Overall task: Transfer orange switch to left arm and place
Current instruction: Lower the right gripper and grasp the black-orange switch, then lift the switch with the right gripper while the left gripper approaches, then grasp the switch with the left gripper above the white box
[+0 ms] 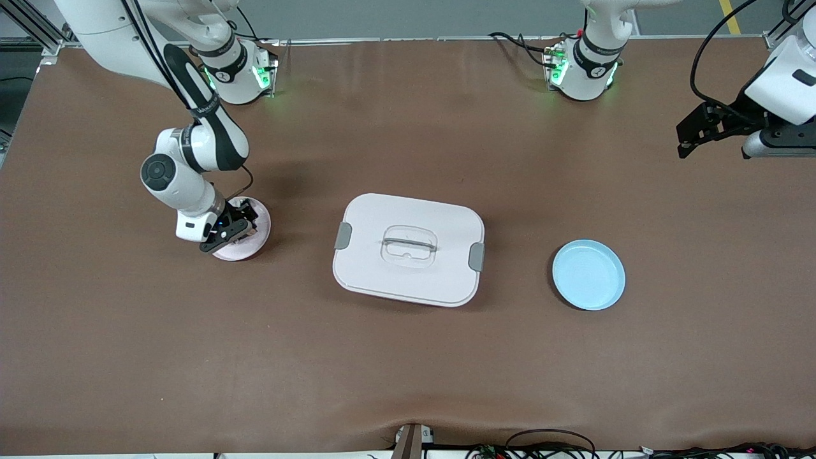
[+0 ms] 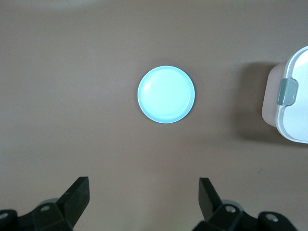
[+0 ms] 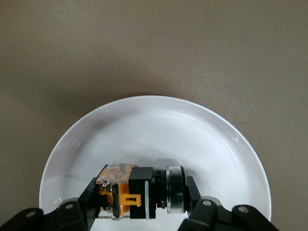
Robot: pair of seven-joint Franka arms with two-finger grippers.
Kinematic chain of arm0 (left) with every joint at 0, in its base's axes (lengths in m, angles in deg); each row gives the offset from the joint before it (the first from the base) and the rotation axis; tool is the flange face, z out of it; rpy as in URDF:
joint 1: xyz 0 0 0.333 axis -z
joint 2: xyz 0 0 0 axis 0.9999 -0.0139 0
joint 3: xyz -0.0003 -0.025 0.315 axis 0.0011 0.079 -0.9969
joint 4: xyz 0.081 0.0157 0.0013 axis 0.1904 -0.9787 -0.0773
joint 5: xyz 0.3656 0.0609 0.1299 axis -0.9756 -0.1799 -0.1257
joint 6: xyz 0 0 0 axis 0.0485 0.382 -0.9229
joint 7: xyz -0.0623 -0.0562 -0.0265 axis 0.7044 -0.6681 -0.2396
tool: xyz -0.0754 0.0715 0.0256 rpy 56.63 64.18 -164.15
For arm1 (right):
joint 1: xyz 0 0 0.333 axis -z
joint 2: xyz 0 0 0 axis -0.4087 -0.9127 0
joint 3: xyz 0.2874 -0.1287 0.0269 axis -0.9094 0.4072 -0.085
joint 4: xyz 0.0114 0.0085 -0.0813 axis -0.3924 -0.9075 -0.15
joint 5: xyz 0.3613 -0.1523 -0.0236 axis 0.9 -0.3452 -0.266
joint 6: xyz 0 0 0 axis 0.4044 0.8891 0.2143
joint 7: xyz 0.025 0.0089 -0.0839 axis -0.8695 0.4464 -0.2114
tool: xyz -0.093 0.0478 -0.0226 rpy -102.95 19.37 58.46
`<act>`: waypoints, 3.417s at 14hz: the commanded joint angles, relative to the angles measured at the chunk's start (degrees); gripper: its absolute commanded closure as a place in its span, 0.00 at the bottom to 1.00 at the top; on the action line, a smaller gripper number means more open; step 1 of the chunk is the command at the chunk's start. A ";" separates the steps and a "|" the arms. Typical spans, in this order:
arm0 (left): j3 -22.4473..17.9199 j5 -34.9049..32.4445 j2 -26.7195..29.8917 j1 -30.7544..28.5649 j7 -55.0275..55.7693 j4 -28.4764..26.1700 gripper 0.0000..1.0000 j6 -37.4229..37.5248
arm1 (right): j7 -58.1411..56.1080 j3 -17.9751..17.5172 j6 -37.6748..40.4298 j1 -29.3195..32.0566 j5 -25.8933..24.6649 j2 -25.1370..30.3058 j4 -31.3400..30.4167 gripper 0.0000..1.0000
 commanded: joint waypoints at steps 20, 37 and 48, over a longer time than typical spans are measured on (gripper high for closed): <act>0.90 -1.03 -2.86 0.01 -1.13 2.01 0.00 0.45 | 69.40 -0.69 48.74 -11.24 20.08 10.26 32.31 1.00; 3.79 21.91 -12.17 6.67 -0.44 4.64 0.00 -10.51 | 140.17 -0.87 29.16 -29.80 34.85 -18.57 75.48 1.00; 3.88 29.56 -17.19 12.40 13.72 5.00 0.06 -22.23 | 150.22 -0.52 20.97 -35.25 34.59 -22.00 80.67 1.00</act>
